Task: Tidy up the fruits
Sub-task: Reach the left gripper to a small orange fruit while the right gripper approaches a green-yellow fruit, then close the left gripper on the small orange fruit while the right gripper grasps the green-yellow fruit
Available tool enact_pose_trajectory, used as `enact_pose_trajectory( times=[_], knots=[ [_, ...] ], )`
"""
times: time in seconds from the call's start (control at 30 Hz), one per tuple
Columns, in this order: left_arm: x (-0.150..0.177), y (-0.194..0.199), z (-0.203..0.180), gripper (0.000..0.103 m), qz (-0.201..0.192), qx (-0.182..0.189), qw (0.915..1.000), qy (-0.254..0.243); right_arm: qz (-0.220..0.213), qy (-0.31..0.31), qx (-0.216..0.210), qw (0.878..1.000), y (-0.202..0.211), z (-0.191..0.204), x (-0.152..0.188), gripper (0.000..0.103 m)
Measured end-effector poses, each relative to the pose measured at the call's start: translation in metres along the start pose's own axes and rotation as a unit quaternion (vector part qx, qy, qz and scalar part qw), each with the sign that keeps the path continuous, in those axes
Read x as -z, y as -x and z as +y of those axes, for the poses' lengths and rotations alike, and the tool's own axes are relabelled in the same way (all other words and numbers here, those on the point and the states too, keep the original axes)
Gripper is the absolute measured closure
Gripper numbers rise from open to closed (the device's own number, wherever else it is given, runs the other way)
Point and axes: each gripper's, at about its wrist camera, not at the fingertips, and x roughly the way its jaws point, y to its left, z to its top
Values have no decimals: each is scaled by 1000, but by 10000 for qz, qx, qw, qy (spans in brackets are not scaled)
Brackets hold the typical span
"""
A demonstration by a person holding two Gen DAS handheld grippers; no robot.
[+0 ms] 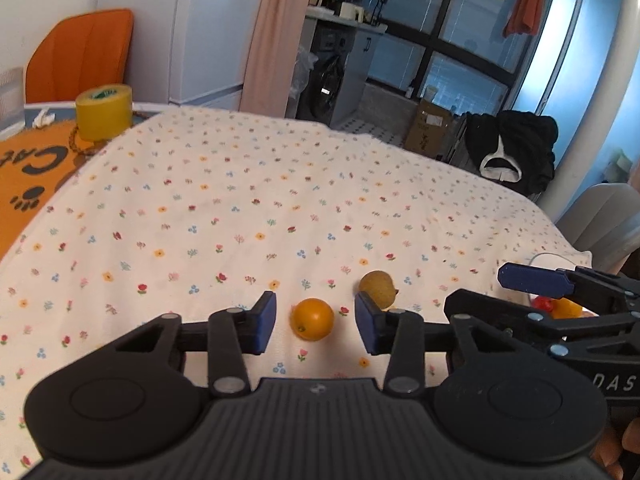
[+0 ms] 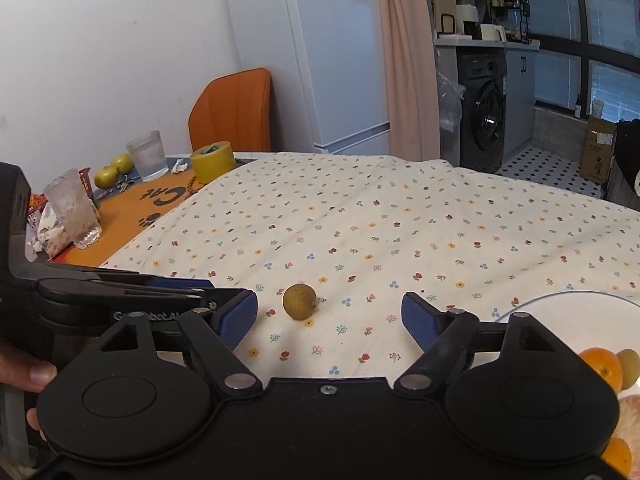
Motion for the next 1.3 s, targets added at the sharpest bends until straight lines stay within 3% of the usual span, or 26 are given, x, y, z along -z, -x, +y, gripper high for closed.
enact_pose_trajectory(
  times=[0.1,0.17,0.23,0.8,0.9,0.97,1.03,1.3],
  knots=[
    [0,-8,2,65,87,-67,9999,-39,45,-2,5,10000,-6,0,-1,26],
    [0,-12,6,76,160,-50,9999,33,71,-31,9,10000,-10,0,-2,29],
    [0,-12,6,80,131,-40,9999,-8,95,-65,-21,9999,-14,-1,-2,30],
    [-10,12,25,80,-248,-175,9994,146,327,15,-272,9991,-53,16,-7,48],
    [-10,15,29,80,-265,-215,9992,186,402,44,-281,9988,-59,19,-5,58],
    [-11,17,31,80,-277,-232,9991,209,494,30,-290,9984,-64,19,-3,73],
    [-11,20,31,80,-308,-224,9990,213,469,48,-231,9986,-62,19,-1,81],
    [-9,37,22,80,-444,-142,9988,160,246,19,-177,9995,-33,19,-1,81]
  ],
)
